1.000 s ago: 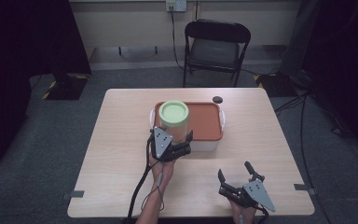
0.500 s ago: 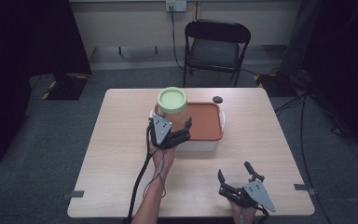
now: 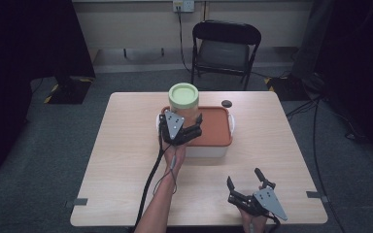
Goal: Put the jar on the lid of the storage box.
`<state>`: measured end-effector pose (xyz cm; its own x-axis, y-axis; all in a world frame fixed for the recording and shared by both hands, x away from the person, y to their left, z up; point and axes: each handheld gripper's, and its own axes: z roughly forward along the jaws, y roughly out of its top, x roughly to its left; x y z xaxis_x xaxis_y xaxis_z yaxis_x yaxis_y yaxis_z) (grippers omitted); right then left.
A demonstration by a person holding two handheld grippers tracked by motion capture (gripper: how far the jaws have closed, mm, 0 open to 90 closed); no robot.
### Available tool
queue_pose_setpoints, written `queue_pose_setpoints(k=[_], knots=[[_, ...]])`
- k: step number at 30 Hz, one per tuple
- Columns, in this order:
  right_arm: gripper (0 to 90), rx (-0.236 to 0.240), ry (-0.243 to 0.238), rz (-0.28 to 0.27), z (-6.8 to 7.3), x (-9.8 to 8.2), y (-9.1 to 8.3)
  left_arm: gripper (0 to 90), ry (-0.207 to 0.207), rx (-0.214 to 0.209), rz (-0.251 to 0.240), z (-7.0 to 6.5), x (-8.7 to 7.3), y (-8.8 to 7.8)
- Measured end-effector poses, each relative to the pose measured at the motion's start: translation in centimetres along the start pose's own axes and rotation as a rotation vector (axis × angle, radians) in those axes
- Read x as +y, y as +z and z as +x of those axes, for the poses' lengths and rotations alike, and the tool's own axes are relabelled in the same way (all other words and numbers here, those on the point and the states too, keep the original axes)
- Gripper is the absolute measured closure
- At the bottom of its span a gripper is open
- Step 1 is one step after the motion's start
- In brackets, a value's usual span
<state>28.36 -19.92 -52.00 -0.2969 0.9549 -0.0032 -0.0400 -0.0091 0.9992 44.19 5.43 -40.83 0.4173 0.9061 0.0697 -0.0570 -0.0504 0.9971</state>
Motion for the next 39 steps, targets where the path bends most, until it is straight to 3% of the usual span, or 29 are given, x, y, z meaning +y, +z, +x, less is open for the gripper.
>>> queue_pose_setpoints(k=[5,18,23,27,39], knots=[[1.1,0.001,0.000,-0.001,0.0,0.0,0.0,10.7,-0.017,0.000,0.012,0.1,-0.2,0.7],[1.1,0.005,0.000,0.000,0.0,0.0,0.0,10.7,-0.010,0.020,0.048,0.1,-1.4,1.4],[1.1,0.006,0.000,-0.001,0.0,0.0,0.0,10.6,-0.007,0.023,0.044,0.0,-1.7,1.6],[1.1,0.006,0.000,-0.001,0.0,0.0,-0.1,10.6,-0.036,0.030,0.049,0.3,-1.7,1.7],[1.1,0.005,0.000,-0.001,0.0,0.0,-0.1,10.5,-0.041,0.032,0.052,0.3,-1.7,1.8]])
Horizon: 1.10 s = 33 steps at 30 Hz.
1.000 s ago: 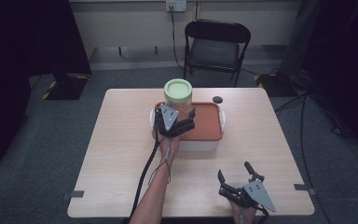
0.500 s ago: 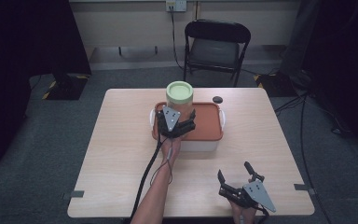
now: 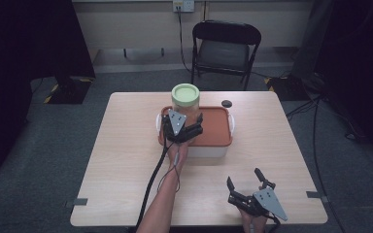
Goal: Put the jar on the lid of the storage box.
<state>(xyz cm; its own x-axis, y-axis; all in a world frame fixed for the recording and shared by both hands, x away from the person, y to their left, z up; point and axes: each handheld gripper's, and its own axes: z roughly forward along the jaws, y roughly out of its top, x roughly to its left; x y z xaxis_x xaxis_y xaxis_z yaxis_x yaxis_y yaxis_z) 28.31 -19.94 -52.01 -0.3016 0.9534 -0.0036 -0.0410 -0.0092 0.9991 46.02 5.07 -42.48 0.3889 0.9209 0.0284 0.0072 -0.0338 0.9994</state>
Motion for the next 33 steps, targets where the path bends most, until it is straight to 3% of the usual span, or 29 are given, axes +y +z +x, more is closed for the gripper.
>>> queue_pose_setpoints(k=[25,33], knots=[[1.1,0.002,0.000,0.000,0.00,0.00,-0.01,10.3,0.007,-0.005,0.018,0.03,0.10,-0.01],[1.1,0.003,0.000,0.000,0.00,0.00,-0.01,0.0,-0.005,0.003,-0.008,0.09,-0.04,-0.15]])
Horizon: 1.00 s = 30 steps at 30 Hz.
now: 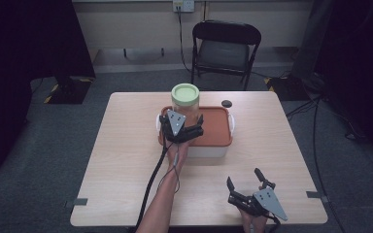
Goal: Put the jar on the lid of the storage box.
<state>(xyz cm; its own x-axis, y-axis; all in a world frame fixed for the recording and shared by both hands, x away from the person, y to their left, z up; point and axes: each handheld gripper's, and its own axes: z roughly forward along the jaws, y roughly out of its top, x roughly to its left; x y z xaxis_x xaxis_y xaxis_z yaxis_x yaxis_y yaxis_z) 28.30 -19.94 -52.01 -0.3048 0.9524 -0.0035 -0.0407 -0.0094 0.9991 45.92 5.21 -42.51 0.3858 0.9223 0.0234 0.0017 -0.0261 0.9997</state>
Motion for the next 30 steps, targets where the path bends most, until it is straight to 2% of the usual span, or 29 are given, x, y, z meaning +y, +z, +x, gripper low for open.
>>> queue_pose_setpoints(k=[17,21,28,30], knots=[[1.1,-0.002,0.000,0.000,0.00,0.00,0.00,0.0,0.032,-0.025,-0.024,-0.28,-0.56,-0.26],[1.1,-0.002,0.000,0.000,0.01,0.00,-0.01,0.1,0.022,-0.028,-0.031,-0.19,-0.64,-0.29],[1.1,-0.001,0.000,0.000,0.01,0.00,0.00,0.2,0.039,-0.033,-0.037,-0.24,-0.80,-0.33],[1.2,-0.001,0.000,0.000,0.00,0.00,0.00,0.2,0.030,-0.035,-0.044,-0.27,-0.84,-0.41]])
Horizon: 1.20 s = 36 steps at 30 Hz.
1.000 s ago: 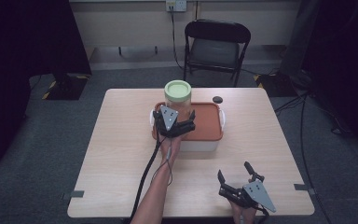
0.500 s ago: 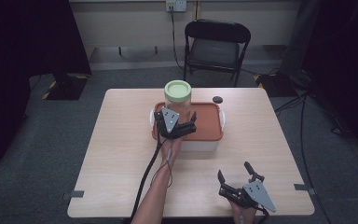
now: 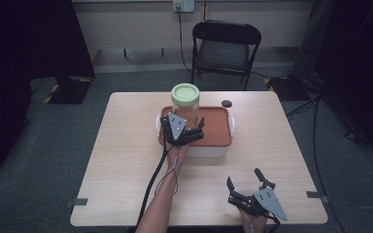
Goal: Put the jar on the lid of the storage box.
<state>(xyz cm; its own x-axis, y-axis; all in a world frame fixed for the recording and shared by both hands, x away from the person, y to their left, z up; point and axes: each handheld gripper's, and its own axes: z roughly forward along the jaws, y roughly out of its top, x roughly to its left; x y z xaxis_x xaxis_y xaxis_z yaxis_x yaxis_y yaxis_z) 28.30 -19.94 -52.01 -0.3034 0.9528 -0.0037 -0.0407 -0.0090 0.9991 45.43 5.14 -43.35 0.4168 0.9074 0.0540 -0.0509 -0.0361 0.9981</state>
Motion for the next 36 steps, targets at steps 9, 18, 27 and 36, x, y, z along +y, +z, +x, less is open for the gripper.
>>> queue_pose_setpoints(k=[9,18,27,36], knots=[[1.1,0.001,0.000,0.001,0.0,0.0,0.0,0.2,0.004,-0.003,-0.031,0.0,-0.1,-0.3],[1.2,0.000,0.000,0.001,0.0,0.0,0.0,0.0,-0.017,-0.015,-0.040,0.2,0.0,-0.4],[1.2,0.000,-0.002,0.004,0.0,0.0,0.0,0.0,0.005,-0.011,-0.047,0.2,0.4,-0.7],[1.2,0.000,-0.001,0.003,0.0,0.0,0.0,0.0,0.008,-0.013,-0.040,0.2,0.6,-1.2]])
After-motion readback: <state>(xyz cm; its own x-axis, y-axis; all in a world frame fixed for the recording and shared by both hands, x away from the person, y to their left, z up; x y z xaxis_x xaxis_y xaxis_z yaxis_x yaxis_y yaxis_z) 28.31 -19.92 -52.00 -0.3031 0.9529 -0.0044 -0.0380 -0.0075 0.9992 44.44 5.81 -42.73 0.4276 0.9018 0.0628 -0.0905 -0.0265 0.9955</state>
